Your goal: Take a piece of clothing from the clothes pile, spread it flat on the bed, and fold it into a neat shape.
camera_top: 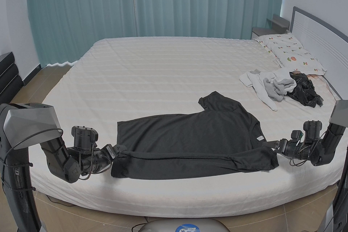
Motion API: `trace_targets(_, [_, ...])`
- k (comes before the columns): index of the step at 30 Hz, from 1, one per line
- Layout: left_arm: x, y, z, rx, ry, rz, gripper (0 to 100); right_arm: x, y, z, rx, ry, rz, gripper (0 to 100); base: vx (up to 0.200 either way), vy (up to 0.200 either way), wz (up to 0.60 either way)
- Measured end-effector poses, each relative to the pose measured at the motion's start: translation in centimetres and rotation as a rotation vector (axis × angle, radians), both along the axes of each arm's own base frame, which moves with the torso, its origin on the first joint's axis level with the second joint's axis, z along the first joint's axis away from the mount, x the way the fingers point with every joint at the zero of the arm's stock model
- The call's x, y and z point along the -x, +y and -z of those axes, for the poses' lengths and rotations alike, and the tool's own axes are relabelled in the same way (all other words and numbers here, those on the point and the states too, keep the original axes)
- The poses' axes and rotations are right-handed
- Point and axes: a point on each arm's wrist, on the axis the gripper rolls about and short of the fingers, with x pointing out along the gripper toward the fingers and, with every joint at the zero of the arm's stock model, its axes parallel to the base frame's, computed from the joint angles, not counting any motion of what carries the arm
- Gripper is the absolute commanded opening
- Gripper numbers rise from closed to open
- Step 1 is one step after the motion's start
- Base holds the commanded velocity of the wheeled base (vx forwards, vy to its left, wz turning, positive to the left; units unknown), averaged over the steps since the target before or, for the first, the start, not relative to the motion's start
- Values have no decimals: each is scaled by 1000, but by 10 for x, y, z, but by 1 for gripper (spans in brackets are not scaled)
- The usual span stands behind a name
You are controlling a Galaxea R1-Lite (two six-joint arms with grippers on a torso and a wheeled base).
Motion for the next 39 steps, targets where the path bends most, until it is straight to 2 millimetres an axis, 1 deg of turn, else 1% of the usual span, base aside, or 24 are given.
trace_targets(2, [9, 1, 2, -12, 22, 35, 100, 6, 0, -2, -3, 3, 7, 100, 0, 0, 0])
trace_targets(6, [28, 3, 8, -94, 54, 138, 100, 19, 1, -5, -10, 18, 16, 100, 0, 0, 0])
trace_targets(9, [38, 4, 12, -120, 80, 176, 100, 28, 1, -6, -14, 31, 22, 100, 0, 0, 0])
trace_targets(13, [41, 2, 14, -122, 91, 181, 100, 32, 1, -9, -15, 32, 24, 100, 0, 0, 0])
trace_targets(16, [38, -4, 14, -106, 87, 179, 100, 32, 1, -11, -14, 25, 25, 100, 0, 0, 0])
trace_targets(17, [38, -6, 14, -103, 87, 180, 0, 32, 1, -11, -13, 23, 25, 100, 0, 0, 0])
trace_targets(21, [35, -13, 16, -125, 82, 162, 0, 33, 1, -13, -12, 18, 25, 100, 0, 0, 0])
trace_targets(26, [36, -15, 19, -136, 88, 162, 0, 34, 1, -13, -13, 21, 27, 100, 0, 0, 0])
trace_targets(33, [45, -14, 23, -166, 121, 170, 0, 33, 1, -13, -12, 20, 29, 100, 0, 0, 0])
trace_targets(39, [49, -9, 22, -239, 121, 171, 0, 34, 1, -13, -10, 20, 29, 100, 0, 0, 0])
